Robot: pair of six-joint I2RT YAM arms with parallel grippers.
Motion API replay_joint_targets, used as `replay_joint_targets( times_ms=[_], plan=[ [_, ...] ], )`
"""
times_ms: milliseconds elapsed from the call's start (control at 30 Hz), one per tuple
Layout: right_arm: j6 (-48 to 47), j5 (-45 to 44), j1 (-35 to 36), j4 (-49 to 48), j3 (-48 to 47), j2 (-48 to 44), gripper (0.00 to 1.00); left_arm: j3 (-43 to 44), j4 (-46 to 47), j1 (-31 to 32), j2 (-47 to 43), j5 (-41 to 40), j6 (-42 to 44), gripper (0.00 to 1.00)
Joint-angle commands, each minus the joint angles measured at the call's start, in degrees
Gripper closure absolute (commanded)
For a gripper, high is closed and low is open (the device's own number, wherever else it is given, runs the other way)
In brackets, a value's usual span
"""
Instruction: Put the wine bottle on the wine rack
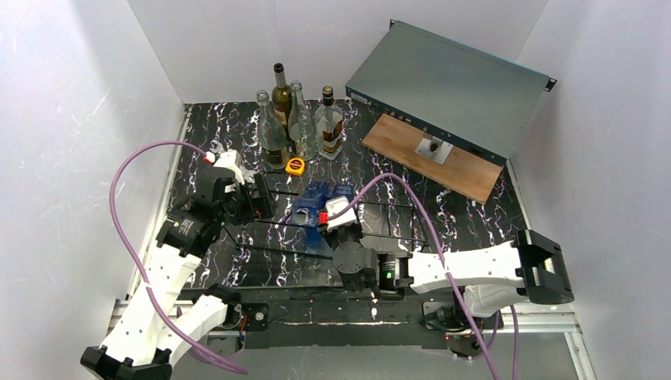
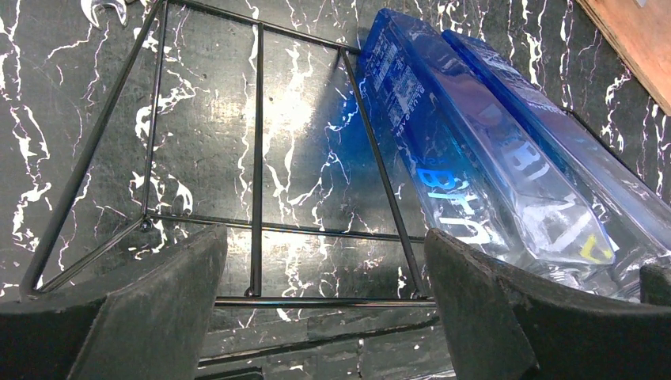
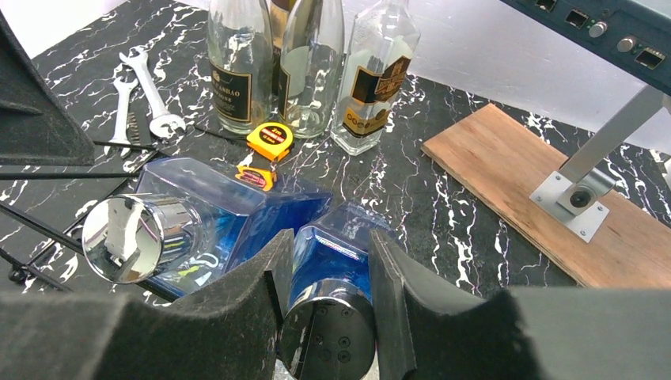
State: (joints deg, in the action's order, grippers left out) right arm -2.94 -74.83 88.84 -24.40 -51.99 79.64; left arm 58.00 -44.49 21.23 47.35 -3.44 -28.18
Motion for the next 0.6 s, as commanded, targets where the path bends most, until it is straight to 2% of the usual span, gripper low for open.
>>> replay_joint_targets(
  times_ms=[0, 300, 567],
  plan=[
    [9.8, 4.7, 0.5, 16.0, 3.6, 0.6, 0.6, 1.1, -3.2, 0.3, -1.1, 0.3, -0.1, 0.05],
    [10.0, 8.1, 0.5, 21.5, -0.7, -0.9, 0.28, 2.9, -3.7, 0.3, -0.8, 0.0, 0.4, 0.04],
    [9.5, 10.9, -0.2, 26.2, -7.6, -1.7, 0.1, 6.1, -4.6, 0.3, -0.1, -0.6, 1.4, 0.02]
  ],
)
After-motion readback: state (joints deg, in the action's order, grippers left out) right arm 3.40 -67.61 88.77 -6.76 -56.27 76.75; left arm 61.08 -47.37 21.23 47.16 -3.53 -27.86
